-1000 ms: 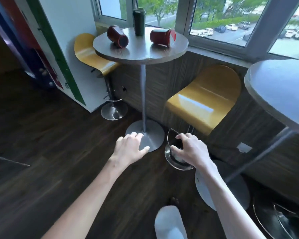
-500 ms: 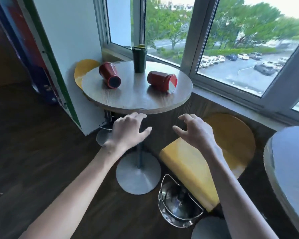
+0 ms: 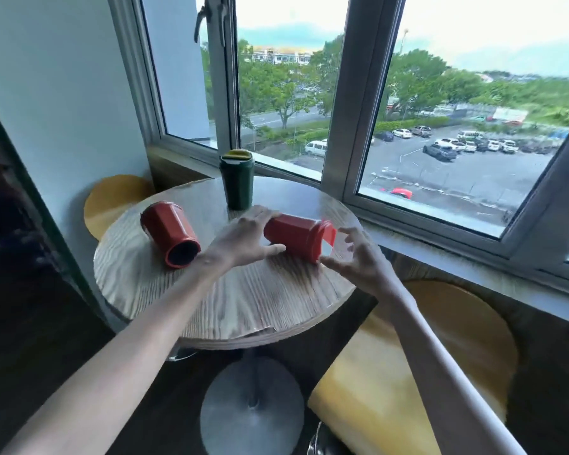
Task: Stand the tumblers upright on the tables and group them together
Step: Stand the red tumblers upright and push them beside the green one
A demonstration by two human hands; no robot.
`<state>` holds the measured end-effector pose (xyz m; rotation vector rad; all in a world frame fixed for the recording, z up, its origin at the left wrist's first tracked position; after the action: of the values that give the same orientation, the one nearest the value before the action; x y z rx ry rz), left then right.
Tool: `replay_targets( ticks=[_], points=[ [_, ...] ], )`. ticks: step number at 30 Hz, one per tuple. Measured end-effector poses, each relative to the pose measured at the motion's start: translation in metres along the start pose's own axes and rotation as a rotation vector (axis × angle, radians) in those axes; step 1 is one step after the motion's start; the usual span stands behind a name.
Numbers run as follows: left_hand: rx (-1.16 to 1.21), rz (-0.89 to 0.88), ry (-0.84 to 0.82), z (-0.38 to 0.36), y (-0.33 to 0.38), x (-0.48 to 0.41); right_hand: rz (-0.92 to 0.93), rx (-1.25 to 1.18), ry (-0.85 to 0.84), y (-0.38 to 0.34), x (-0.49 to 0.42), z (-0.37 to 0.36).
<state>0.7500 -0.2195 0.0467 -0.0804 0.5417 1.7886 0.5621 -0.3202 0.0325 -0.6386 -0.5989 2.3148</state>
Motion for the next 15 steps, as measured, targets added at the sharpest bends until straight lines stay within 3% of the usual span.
replay_targets(
  ticks=[5, 10, 15],
  points=[
    [0.033, -0.045, -0.029, -0.016, -0.022, -0.032, -0.077, -0.183, -0.062, 0.015, -0.022, -0.021],
    [0.066, -0.124, -0.094, -0.028, -0.025, -0.046, -0.038, -0.311, -0.093, 0.012, -0.034, -0.032],
    [0.115, -0.146, -0.042, -0.027, -0.022, -0.046, -0.02, -0.339, -0.068, 0.016, -0.041, -0.033]
  ],
)
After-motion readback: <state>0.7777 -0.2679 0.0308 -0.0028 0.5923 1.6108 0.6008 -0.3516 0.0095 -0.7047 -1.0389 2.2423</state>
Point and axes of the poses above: each hand's wrist, its own x-axis away from the middle knuckle, its own z-axis out of the back of the hand, y = z × x, the point moved 9 cm from there along -x, towards the middle knuckle
